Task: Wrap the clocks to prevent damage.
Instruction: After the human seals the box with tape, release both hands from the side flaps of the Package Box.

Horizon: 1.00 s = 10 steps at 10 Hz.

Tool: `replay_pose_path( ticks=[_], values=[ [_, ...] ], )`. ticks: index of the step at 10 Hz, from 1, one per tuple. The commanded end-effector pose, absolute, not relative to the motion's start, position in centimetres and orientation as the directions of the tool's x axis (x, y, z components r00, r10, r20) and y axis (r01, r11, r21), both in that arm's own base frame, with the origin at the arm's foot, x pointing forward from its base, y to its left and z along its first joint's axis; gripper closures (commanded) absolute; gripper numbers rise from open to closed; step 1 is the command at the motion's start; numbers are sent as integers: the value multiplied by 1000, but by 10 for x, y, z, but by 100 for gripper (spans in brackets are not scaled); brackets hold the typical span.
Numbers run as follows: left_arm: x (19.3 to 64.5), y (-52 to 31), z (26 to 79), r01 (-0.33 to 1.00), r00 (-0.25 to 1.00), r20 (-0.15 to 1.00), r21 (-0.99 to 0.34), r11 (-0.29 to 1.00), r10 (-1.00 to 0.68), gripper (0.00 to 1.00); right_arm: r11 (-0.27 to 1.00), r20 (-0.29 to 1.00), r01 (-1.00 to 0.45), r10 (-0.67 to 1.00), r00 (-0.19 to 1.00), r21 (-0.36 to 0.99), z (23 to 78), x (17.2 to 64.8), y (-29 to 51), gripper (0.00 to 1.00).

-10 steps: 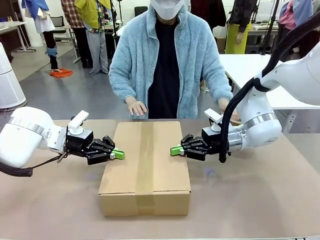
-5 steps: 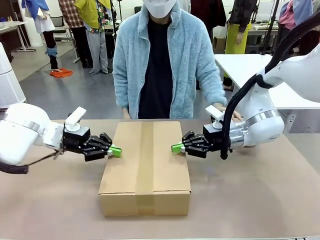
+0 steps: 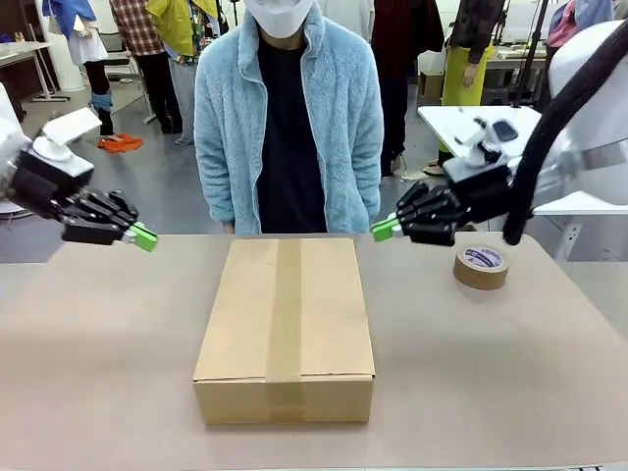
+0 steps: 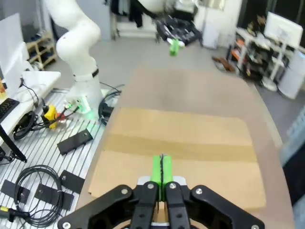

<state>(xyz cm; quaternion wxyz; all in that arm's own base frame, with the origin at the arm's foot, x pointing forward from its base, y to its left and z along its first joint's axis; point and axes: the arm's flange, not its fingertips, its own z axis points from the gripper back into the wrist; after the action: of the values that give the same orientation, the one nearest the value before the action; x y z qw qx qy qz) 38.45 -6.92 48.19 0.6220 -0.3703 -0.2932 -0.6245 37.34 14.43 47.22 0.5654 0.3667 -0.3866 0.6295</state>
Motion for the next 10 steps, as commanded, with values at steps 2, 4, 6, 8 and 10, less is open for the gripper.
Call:
replay_pose_path(
  ticks=[2, 4, 6, 8, 10],
  values=[
    [351, -76, 523, 990, 96, 736, -138, -10, -670, 100, 100, 826, -994, 564, 13, -53, 511, 342, 139, 99],
    [333, -78, 529, 994, 73, 737, -105, -7, -671, 100, 96, 824, -994, 567, 7, -57, 515, 333, 135, 99],
    [350, -73, 528, 993, 90, 746, -119, 2, -660, 100, 87, 836, -993, 549, -20, -80, 524, 345, 136, 99],
    [350, -73, 528, 993, 90, 746, -119, 2, -660, 100, 87, 836, -993, 549, -20, -80, 524, 345, 136, 99],
    [350, -73, 528, 993, 90, 746, -119, 2, -660, 100, 87, 836, -993, 549, -20, -80, 524, 345, 136, 99]
  ],
)
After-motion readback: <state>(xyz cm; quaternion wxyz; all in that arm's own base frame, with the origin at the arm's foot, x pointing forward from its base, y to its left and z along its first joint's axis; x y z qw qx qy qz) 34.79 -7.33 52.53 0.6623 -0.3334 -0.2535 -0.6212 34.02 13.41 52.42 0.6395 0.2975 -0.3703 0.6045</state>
